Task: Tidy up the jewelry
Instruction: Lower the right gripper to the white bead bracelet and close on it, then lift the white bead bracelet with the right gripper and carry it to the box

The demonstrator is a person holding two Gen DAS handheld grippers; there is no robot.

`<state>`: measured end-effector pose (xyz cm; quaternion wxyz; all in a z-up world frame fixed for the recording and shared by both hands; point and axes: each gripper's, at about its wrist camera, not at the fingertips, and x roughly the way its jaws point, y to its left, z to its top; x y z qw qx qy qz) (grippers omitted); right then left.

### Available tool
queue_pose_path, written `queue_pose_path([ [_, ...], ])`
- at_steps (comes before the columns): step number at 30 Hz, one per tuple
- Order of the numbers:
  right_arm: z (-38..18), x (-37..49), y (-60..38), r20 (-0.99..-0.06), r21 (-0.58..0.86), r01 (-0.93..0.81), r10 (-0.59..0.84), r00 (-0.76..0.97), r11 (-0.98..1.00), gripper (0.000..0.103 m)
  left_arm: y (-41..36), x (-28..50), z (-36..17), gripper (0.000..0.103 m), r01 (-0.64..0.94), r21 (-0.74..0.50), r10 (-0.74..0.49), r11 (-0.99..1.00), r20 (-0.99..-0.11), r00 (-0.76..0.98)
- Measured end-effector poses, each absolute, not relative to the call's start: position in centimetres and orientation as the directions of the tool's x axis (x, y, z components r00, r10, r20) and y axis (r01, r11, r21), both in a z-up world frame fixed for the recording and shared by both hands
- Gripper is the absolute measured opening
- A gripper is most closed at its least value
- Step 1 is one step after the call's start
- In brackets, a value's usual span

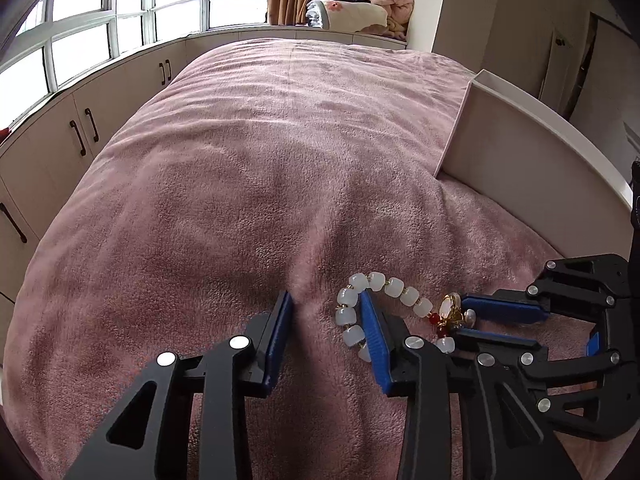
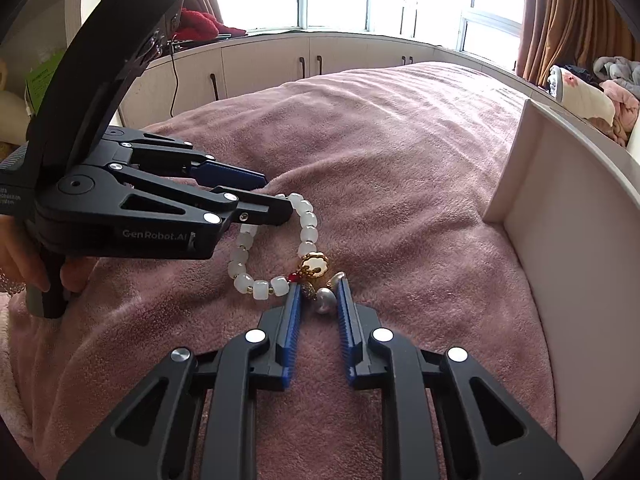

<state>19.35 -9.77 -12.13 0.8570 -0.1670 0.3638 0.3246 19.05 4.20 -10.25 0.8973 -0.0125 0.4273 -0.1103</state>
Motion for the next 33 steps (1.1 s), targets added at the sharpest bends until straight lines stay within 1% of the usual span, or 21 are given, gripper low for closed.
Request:
queue_pose_path([
  [4, -11.5, 19.0, -10.0, -0.721, -0.048, -0.678, 0.444, 0.532, 0.734, 0.018, 5.5, 19.0, -9.8, 0.024, 0.160, -0.193, -0.251, 0.968, -0.757, 0.603],
  [5, -11.3, 18.8, -10.2, -0.716, -0.048, -0.677, 0.447, 0.536, 0.734, 0.018, 5.7, 18.9, -9.6, 0.023, 0.156, -0.202, -0.256, 0.967, -0.753, 0.606],
  [9, -10.2, 18.3, -10.5, -0.697, -0.049, -0.672, 0.457, 0.553, 0.739, 0.018, 6.1, 18.0, -8.5, 0.011, 0.147, -0.202, -0.249, 0.968, -0.743, 0.621],
  [14, -8.9, 17.3, -11.1, -0.674, -0.058, -0.661, 0.459, 0.578, 0.748, 0.018, 6.2, 16.7, -7.4, 0.011, 0.146, -0.202, -0.249, 0.968, -0.734, 0.632],
  [15, -8.6, 17.1, -11.4, -0.669, -0.059, -0.658, 0.459, 0.584, 0.750, 0.018, 5.9, 16.7, -7.3, 0.014, 0.153, -0.193, -0.246, 0.969, -0.737, 0.629],
  [17, -8.1, 16.8, -11.7, -0.660, -0.060, -0.654, 0.461, 0.593, 0.754, 0.018, 5.0, 16.6, -7.2, 0.026, 0.171, -0.169, -0.240, 0.971, -0.738, 0.630],
  [18, -7.9, 16.6, -12.0, -0.657, -0.059, -0.652, 0.462, 0.596, 0.756, 0.018, 4.5, 16.5, -7.2, 0.036, 0.180, -0.149, -0.230, 0.972, -0.739, 0.633],
  [19, -7.7, 16.3, -12.1, -0.654, -0.059, -0.649, 0.462, 0.599, 0.758, 0.018, 3.9, 16.6, -7.3, 0.043, 0.183, -0.113, -0.205, 0.977, -0.742, 0.638],
  [22, -7.3, 15.9, -12.6, -0.647, -0.057, -0.643, 0.462, 0.606, 0.763, 0.018, 2.4, 17.6, -8.8, 0.044, 0.189, -0.009, -0.124, 0.982, -0.782, 0.610],
  [24, -7.0, 15.7, -12.9, -0.643, -0.052, -0.639, 0.464, 0.609, 0.767, 0.018, 2.3, 18.0, -10.0, 0.044, 0.198, -0.001, -0.119, 0.980, -0.803, 0.584],
  [26, -6.8, 15.7, -13.1, -0.640, -0.047, -0.633, 0.464, 0.613, 0.772, 0.018, 2.2, 18.1, -10.4, 0.041, 0.209, 0.011, -0.117, 0.978, -0.799, 0.590],
  [27, -6.7, 15.8, -13.2, -0.639, -0.044, -0.630, 0.463, 0.615, 0.776, 0.018, 2.3, 18.0, -10.3, 0.038, 0.213, 0.010, -0.121, 0.977, -0.797, 0.592],
  [29, -6.7, 15.9, -13.4, -0.640, -0.040, -0.623, 0.458, 0.617, 0.782, 0.018, 2.7, 18.0, -10.2, 0.026, 0.201, 0.014, -0.110, 0.979, -0.797, 0.594],
  [30, -6.7, 16.0, -13.5, -0.641, -0.037, -0.620, 0.457, 0.616, 0.784, 0.018, 3.2, 18.1, -10.1, 0.019, 0.188, 0.006, -0.109, 0.982, -0.800, 0.590],
  [33, -6.7, 16.3, -13.5, -0.643, -0.034, -0.615, 0.454, 0.617, 0.788, 0.018, 4.9, 18.3, -10.0, 0.016, 0.144, -0.077, -0.147, 0.987, -0.798, 0.584],
])
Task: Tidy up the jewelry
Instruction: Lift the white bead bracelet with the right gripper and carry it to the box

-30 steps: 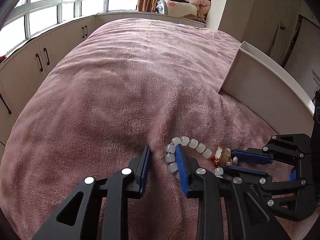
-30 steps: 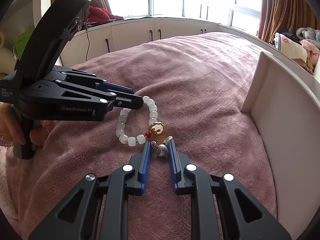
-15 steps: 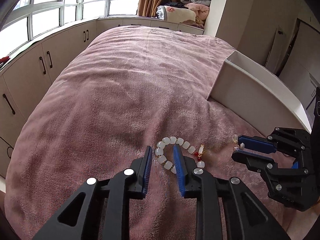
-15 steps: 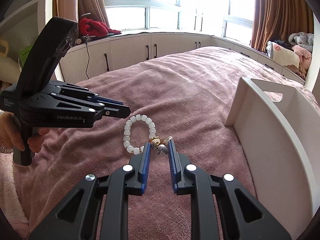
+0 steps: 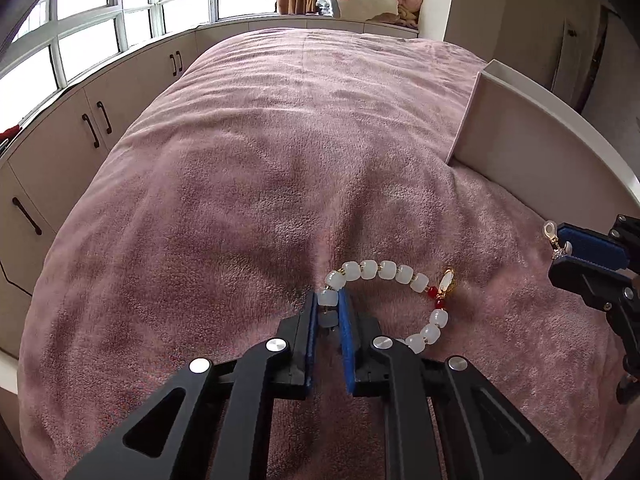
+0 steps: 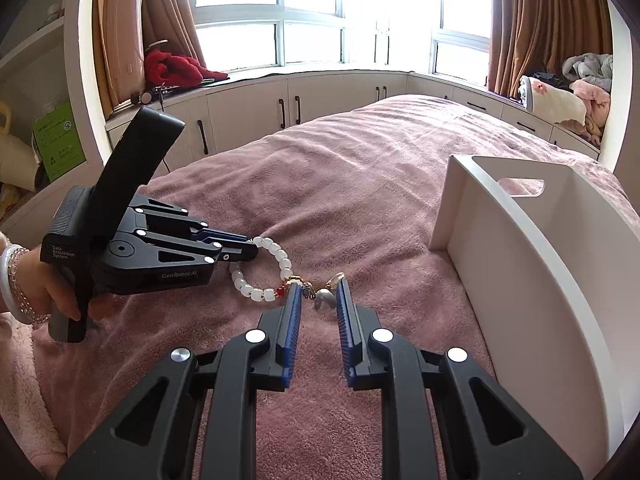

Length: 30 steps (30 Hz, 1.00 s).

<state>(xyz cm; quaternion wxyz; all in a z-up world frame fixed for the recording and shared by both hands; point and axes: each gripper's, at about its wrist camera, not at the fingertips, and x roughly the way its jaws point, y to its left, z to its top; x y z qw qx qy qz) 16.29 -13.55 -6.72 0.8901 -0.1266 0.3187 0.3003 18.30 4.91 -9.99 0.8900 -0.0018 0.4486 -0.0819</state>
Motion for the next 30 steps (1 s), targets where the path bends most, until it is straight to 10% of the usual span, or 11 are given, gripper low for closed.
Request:
queue_pose_path([
  [30, 2.1, 12.3, -19.2, -0.395, 0.000, -0.532, 0.489, 0.778, 0.846, 0.018, 4.1, 13.9, 3.9, 0.016, 0.145, -0.080, -0.162, 0.986, -0.649, 0.744],
])
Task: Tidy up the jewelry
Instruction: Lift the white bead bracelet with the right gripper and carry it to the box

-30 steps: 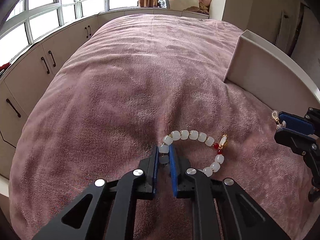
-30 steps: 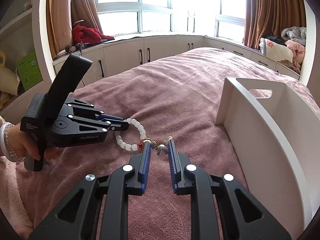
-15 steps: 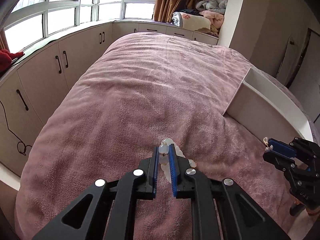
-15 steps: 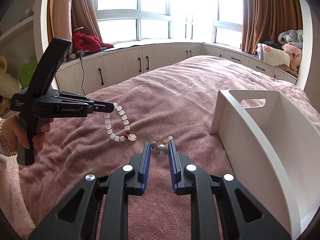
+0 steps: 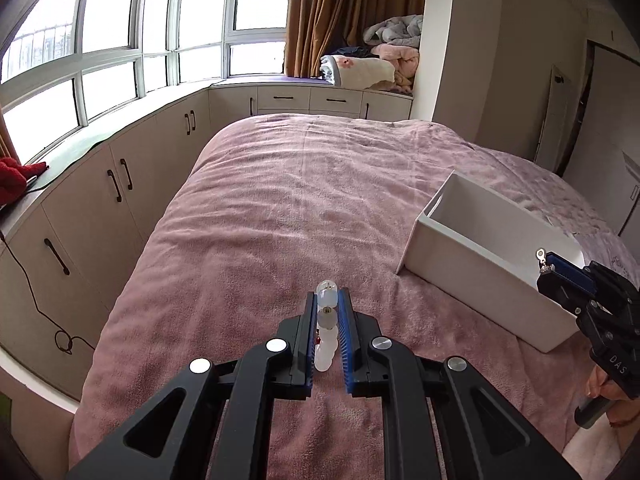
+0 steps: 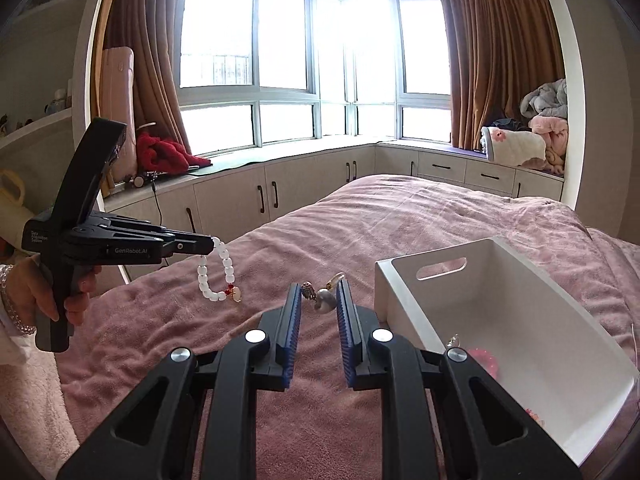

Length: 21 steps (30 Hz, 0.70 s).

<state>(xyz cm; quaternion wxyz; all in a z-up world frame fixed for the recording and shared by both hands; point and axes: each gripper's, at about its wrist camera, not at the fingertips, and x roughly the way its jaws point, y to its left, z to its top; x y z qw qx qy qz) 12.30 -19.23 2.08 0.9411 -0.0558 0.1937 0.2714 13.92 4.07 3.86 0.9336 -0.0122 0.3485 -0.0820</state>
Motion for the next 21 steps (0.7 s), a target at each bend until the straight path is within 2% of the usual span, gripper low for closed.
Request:
queue_pose_path([
  [11, 5.7, 10.8, -26.5, -0.255, 0.090, -0.426, 0.435, 0.864, 0.900, 0.019, -2.3, 14.4, 11.5, 0.016, 0.245, -0.041, -0.223, 0.969, -0.577, 0.786],
  [21, 6.2, 11.1, -33.2, -0.219, 0.186, -0.314, 0.351, 0.910, 0.931, 0.019, -11.0, 16.6, 14.5, 0.016, 0.376, -0.012, -0.318, 0.926, -0.559, 0.766],
])
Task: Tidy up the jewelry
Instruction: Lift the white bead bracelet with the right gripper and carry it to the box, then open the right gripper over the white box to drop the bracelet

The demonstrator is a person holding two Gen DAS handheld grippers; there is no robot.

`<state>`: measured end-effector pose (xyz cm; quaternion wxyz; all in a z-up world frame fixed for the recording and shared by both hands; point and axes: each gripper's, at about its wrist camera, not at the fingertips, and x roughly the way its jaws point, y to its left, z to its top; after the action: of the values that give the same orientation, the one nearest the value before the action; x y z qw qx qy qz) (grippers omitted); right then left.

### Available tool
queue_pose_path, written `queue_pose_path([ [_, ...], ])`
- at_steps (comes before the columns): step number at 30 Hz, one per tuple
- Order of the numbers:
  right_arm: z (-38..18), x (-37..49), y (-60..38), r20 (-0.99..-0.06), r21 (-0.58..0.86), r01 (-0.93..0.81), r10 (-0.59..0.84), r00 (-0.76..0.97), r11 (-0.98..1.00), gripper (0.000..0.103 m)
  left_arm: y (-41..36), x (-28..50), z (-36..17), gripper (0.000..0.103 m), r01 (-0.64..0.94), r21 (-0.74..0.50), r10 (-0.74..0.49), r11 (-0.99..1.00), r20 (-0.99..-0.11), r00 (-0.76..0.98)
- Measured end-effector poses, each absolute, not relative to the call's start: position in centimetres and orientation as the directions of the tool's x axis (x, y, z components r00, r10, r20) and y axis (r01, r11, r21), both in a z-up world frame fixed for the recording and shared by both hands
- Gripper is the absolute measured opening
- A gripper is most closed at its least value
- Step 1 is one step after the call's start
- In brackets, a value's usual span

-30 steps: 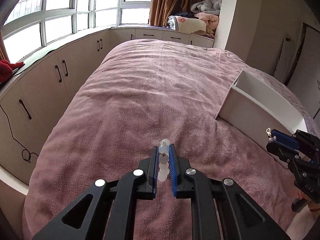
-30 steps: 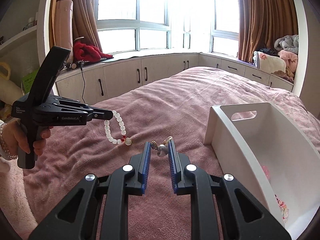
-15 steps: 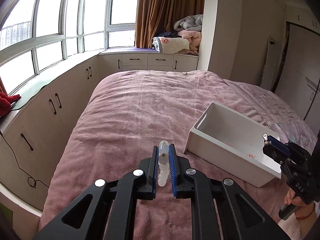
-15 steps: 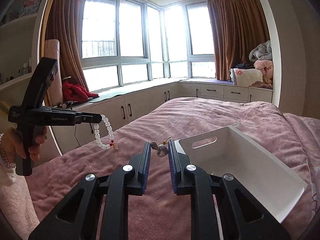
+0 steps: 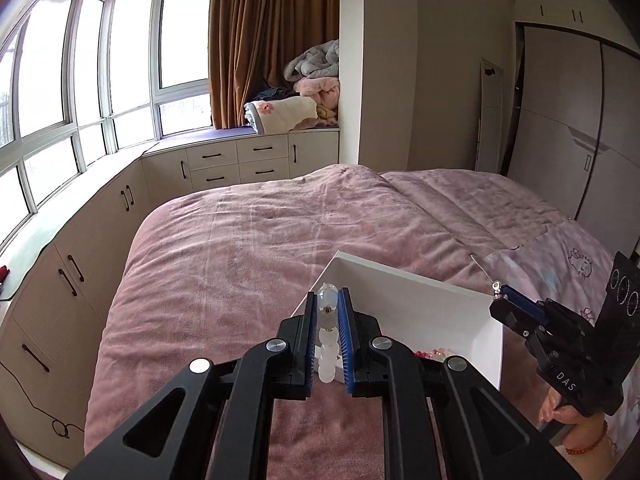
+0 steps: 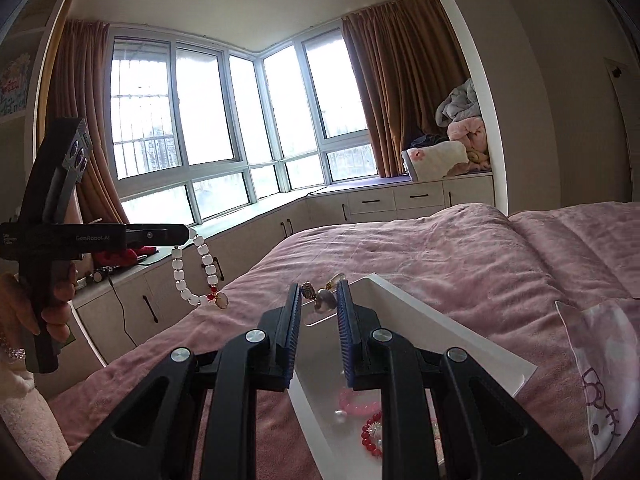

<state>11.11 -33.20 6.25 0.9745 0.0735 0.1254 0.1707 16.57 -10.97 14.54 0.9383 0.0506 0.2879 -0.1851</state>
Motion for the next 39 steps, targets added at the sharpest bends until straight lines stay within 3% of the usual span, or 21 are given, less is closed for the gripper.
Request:
queue_pose_path([
  [7, 5.2, 11.8, -36.7, -0.251, 0.218, -0.219, 0.272, 0.929, 0.951, 0.018, -16.7, 19.7, 13.0, 0.016, 0.421, -0.009, -0.341, 0.907, -0.601, 0.723],
  [18, 2.8, 13.8, -38.9, -0.362, 0.193, -0.130, 0.194, 0.912, 0.973, 0.018, -21.6, 24.6, 6.3, 0.016, 0.436, 0.001, -0.303, 0.900, -0.717, 0.627],
  [32, 0.8, 15.8, -35.9, -0.479, 0.086, -0.185, 0.203, 0.854, 0.979, 0.019, -23.4, 27.6, 0.0, 0.017, 0.415, 0.044, -0.217, 0.909, -0.799, 0.561],
  [38, 0.4, 16.1, -35.4, -0.493, 0.068, -0.183, 0.192, 0.848, 0.981, 0.021, -22.7, 27.1, 0.5, 0.041, 0.392, 0.068, -0.199, 0.918, -0.774, 0.601],
  [39, 0.4, 16.0, -35.5, -0.489, 0.066, -0.178, 0.187, 0.852, 0.982, 0.028, -22.5, 27.0, 0.8, 0.042, 0.390, 0.068, -0.200, 0.918, -0.770, 0.606],
])
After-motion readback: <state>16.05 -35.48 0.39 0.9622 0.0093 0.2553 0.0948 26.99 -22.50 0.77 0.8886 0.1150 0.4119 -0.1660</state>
